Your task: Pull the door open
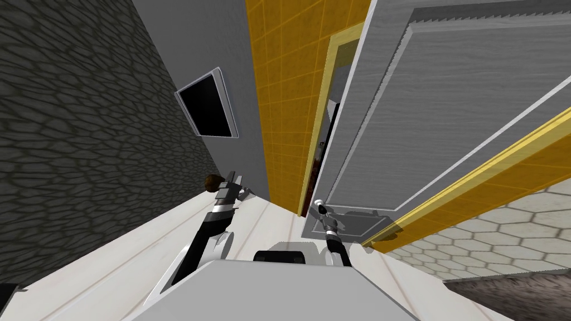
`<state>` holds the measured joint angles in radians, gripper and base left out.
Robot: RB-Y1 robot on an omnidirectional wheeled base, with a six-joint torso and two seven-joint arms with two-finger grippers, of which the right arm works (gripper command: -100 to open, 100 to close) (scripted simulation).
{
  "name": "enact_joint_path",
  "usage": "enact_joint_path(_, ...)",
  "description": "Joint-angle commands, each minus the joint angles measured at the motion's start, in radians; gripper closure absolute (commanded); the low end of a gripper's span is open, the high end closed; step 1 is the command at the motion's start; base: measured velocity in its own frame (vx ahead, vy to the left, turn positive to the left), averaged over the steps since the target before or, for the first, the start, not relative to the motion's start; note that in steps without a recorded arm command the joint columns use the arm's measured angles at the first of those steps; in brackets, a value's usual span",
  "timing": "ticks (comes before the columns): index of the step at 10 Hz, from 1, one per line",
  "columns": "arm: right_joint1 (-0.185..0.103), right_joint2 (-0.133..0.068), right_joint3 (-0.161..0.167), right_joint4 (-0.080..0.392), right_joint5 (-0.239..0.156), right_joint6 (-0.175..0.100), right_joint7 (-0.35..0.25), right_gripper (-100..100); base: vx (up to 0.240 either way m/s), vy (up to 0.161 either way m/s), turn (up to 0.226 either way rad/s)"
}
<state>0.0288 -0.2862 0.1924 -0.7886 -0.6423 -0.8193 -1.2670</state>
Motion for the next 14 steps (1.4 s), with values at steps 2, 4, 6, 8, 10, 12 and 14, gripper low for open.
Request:
enact_joint_path(2,-0.013,0.021,0.028,-0.024,-0.013,-0.003,-0.051,-100,-0.027,-0.011,-0.002)
enact_joint_path(4,-0.013,0.022,0.035,-0.027,-0.025,-0.001,-0.082,-100,-0.043,-0.006,0.026)
enact_joint_path(6,0.012,0.003,0.012,-0.038,-0.037,0.018,-0.071,-100,-0.027,-0.027,-0.013)
enact_joint_path(8,-0.008,-0.01,-0.006,-0.047,-0.054,0.083,-0.071,-100,-0.004,0.007,-0.068)
enact_joint_path(10,-0.02,-0.015,-0.013,-0.054,-0.06,0.11,-0.069,-100,-0.021,0.04,-0.021)
enact_joint_path(12,-0.031,-0.019,-0.019,-0.06,-0.066,0.135,-0.068,-100,-0.013,0.033,-0.015)
enact_joint_path(14,-0.045,-0.025,-0.028,-0.067,-0.074,0.169,-0.066,-100,-0.012,0.041,-0.018)
